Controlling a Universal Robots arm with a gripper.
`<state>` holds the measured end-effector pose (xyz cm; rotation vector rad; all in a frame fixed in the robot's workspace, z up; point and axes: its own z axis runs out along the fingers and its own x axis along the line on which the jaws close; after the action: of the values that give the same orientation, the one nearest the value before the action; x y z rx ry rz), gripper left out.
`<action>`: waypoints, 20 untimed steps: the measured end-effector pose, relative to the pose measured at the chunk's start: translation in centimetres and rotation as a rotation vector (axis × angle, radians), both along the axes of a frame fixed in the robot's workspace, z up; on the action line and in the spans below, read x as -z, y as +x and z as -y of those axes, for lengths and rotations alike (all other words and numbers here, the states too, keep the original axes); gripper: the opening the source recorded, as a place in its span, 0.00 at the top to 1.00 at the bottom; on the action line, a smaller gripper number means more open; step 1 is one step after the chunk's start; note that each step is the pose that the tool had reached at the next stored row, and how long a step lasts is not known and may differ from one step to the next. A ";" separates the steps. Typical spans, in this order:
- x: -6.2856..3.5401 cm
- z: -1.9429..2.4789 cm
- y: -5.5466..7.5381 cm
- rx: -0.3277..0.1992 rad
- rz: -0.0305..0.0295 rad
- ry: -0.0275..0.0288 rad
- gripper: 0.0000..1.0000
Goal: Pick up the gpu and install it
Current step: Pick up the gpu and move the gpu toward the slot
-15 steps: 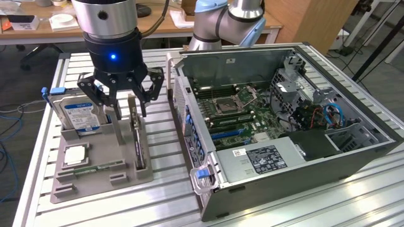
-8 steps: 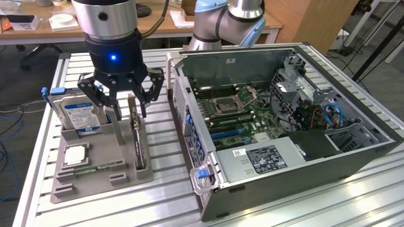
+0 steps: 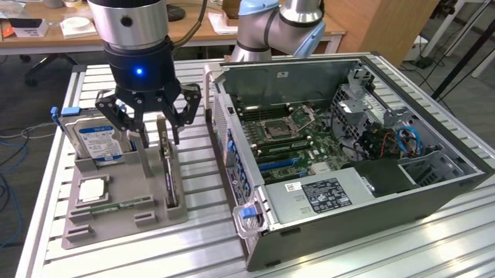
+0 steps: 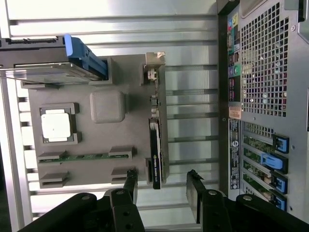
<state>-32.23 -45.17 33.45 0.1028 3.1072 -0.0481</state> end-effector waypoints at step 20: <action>0.55 0.00 0.0 0.000 0.0000 -0.0026 0.47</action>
<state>-32.23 -45.17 32.90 0.1027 3.1070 -0.0522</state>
